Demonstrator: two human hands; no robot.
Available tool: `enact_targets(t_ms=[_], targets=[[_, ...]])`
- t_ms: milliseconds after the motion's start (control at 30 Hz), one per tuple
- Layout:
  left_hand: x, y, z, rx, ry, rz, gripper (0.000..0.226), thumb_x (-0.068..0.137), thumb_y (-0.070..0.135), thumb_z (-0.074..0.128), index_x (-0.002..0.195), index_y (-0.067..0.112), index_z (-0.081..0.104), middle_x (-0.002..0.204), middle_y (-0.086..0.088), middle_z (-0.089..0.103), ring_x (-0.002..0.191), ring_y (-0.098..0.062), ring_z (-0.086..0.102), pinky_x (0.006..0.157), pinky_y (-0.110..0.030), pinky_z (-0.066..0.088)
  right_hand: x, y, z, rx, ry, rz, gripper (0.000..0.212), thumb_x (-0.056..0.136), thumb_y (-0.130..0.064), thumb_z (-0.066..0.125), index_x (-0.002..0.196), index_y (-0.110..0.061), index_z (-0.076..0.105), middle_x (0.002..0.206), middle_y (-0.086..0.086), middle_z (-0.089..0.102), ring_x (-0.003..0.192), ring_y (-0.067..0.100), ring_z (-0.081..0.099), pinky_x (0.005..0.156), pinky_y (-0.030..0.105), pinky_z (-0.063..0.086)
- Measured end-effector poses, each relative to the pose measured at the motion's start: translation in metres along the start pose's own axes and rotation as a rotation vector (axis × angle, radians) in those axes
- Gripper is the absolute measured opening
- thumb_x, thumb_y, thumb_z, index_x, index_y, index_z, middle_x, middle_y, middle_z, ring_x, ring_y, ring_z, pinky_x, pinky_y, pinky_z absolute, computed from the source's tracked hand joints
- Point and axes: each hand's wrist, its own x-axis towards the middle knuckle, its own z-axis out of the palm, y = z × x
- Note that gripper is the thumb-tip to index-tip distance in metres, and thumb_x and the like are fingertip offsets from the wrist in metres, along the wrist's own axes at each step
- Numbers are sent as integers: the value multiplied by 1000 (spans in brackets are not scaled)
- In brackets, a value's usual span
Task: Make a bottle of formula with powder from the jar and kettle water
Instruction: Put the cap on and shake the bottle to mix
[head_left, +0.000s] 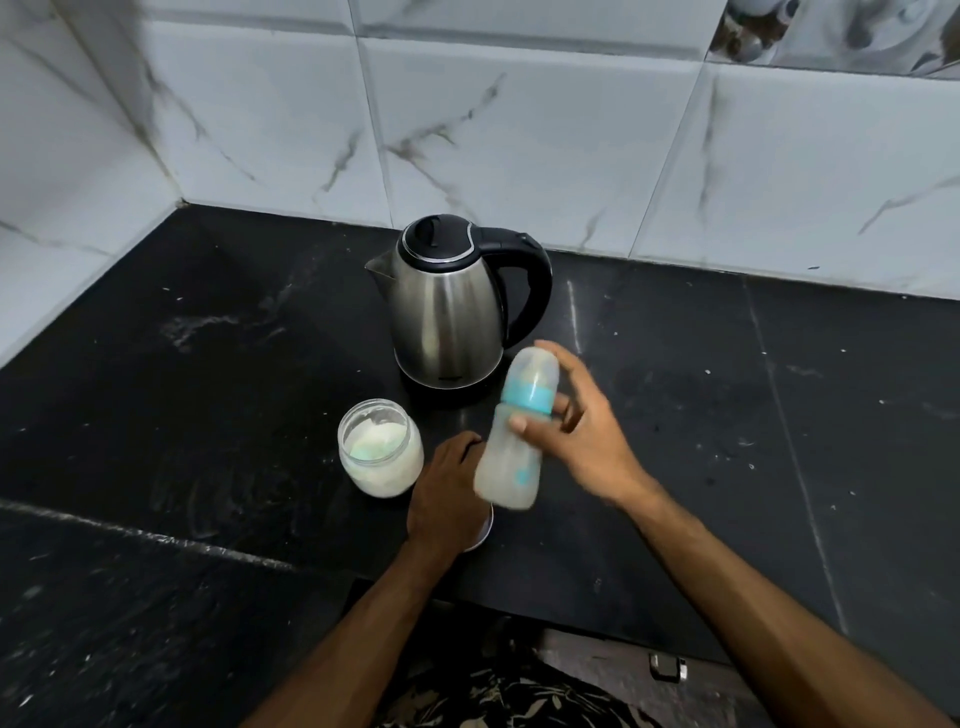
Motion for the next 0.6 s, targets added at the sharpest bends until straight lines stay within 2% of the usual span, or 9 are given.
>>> enact_targets(t_ms=[67, 133, 200, 300, 333, 367, 500, 533, 600], targets=[[1, -2, 3, 116, 18, 18, 29, 86, 26, 60, 110, 11, 65, 115, -7, 64, 104, -26, 61, 90, -36, 49, 12, -9, -6, 139, 233, -58, 69, 79, -19, 73, 139, -25, 40, 95, -3, 72, 85, 15, 71, 62, 32, 58], [1, -1, 3, 156, 14, 31, 35, 92, 34, 47, 112, 13, 67, 119, -4, 62, 108, -22, 58, 95, -31, 45, 21, -13, -11, 322, 406, -91, 58, 89, -18, 65, 140, -22, 38, 90, -8, 72, 82, 13, 70, 55, 29, 57], [1, -1, 3, 145, 15, 23, 34, 91, 32, 50, 113, 13, 66, 119, -5, 62, 109, -21, 57, 95, -31, 44, 15, -10, -8, 330, 363, -70, 59, 89, -18, 65, 140, -22, 37, 94, -4, 70, 82, 13, 70, 55, 28, 56], [1, 1, -1, 3, -33, -14, 36, 80, 17, 69, 115, 13, 61, 116, -7, 63, 106, -24, 58, 91, -38, 48, -5, 1, 0, 39, 38, 15, 72, 75, -17, 75, 137, -28, 40, 112, 11, 65, 90, 16, 71, 67, 30, 59], [1, 1, -2, -1, -45, -14, 36, 78, 17, 71, 113, 14, 61, 114, -7, 63, 105, -26, 59, 90, -41, 51, -7, 3, 0, 1, -15, 31, 74, 74, -15, 77, 137, -30, 41, 114, 13, 65, 92, 18, 71, 71, 32, 59], [1, 1, -2, 27, -39, -11, 34, 79, 17, 70, 112, 13, 63, 114, -7, 63, 103, -28, 61, 88, -41, 52, -5, 2, -2, 22, 10, 22, 74, 75, -15, 79, 137, -31, 41, 112, 12, 67, 91, 18, 71, 71, 33, 59], [1, 2, 0, 149, -1, 14, 35, 91, 33, 47, 112, 14, 67, 119, -4, 62, 108, -22, 58, 94, -32, 47, 18, -9, -14, 309, 421, -88, 60, 90, -17, 69, 141, -19, 36, 87, -10, 72, 80, 12, 69, 56, 32, 58], [1, 0, 2, 161, 7, 28, 36, 92, 34, 45, 112, 14, 67, 119, -3, 61, 109, -21, 58, 94, -31, 46, 20, -8, -14, 367, 453, -97, 58, 92, -17, 66, 142, -17, 35, 86, -12, 72, 80, 11, 69, 55, 31, 57], [1, 0, 1, 153, -3, 17, 33, 90, 32, 50, 111, 13, 67, 117, -4, 62, 108, -23, 59, 94, -34, 48, 11, -4, -8, 304, 349, -51, 62, 87, -18, 67, 141, -20, 36, 91, -9, 73, 81, 11, 70, 58, 31, 58]])
